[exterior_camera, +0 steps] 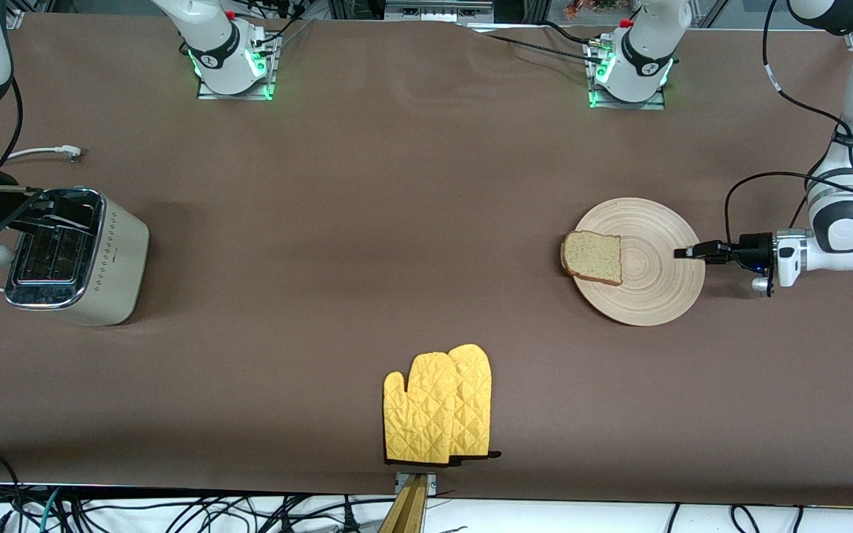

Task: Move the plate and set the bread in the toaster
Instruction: 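Slide the wooden plate with the left gripper toward the table middle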

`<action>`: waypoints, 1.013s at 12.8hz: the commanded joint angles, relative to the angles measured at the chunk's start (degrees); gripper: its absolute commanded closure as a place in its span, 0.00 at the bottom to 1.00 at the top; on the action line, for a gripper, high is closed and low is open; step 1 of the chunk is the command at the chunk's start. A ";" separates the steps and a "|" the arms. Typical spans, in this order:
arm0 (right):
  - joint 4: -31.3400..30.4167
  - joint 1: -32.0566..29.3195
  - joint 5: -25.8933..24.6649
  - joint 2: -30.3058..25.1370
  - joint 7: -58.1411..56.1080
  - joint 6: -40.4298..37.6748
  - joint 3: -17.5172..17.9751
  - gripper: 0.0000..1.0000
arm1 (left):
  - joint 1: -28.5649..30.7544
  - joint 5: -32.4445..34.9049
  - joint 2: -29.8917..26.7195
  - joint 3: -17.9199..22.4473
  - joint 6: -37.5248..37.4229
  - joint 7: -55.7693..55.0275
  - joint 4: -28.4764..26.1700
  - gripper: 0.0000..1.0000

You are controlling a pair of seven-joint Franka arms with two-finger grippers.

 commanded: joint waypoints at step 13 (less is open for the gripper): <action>0.20 -0.47 0.96 -0.37 0.27 -0.48 0.26 0.00 | -13.85 -22.81 1.31 -0.35 -13.31 1.05 -0.26 1.00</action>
